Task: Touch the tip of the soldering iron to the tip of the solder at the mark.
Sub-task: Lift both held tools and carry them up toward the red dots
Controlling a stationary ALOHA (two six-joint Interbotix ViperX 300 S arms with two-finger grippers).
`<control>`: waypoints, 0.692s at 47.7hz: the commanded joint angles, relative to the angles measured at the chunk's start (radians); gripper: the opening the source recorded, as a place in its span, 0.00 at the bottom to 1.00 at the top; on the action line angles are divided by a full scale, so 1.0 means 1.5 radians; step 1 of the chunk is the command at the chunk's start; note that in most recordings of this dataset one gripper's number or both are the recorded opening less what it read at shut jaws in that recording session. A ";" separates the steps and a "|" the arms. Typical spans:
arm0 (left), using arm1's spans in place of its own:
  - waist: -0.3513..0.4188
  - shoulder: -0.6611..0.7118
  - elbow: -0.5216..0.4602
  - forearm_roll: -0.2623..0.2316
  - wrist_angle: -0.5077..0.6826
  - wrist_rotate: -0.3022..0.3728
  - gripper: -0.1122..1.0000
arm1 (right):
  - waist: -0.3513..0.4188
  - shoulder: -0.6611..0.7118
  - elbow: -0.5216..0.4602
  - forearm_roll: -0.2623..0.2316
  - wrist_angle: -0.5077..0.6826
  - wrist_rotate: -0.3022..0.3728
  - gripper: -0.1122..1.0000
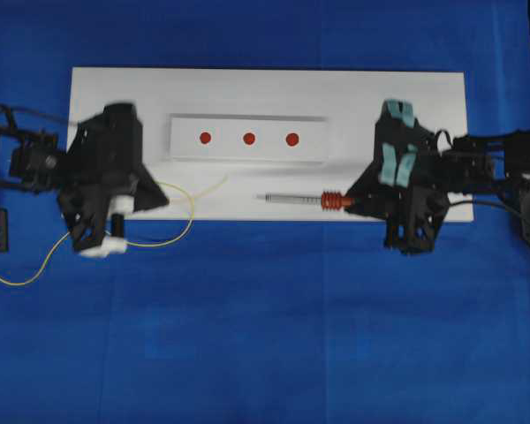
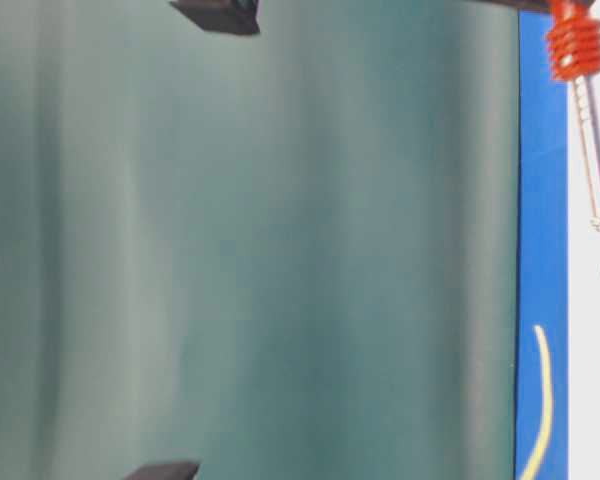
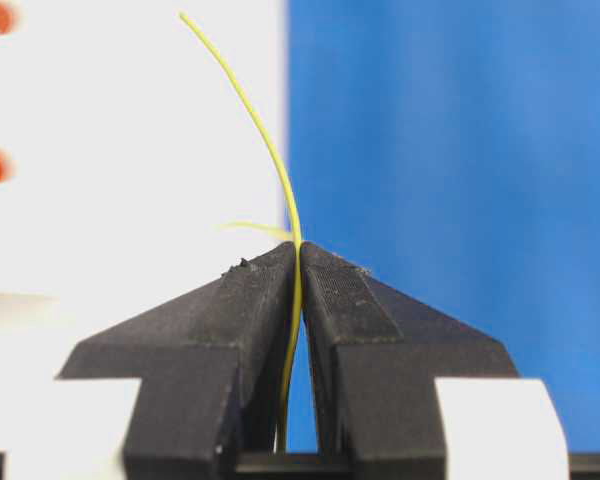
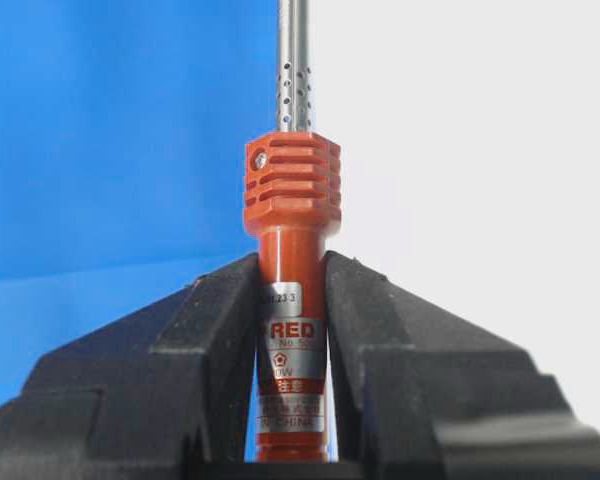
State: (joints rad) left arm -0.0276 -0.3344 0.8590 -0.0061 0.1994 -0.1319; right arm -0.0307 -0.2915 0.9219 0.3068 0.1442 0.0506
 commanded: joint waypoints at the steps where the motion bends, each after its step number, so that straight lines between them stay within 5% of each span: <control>1: 0.041 0.006 -0.029 0.003 0.011 0.007 0.13 | -0.045 -0.009 -0.024 -0.013 0.011 -0.001 0.16; 13: 0.102 0.035 -0.065 0.005 0.042 0.013 0.13 | -0.120 -0.009 -0.048 -0.059 0.037 -0.001 0.16; 33: 0.110 0.046 -0.074 0.005 0.051 0.025 0.13 | -0.128 -0.009 -0.052 -0.067 0.047 0.001 0.16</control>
State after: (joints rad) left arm 0.1381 -0.2592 0.7670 0.0000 0.2777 -0.0936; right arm -0.2178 -0.2915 0.8698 0.2071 0.2163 0.0506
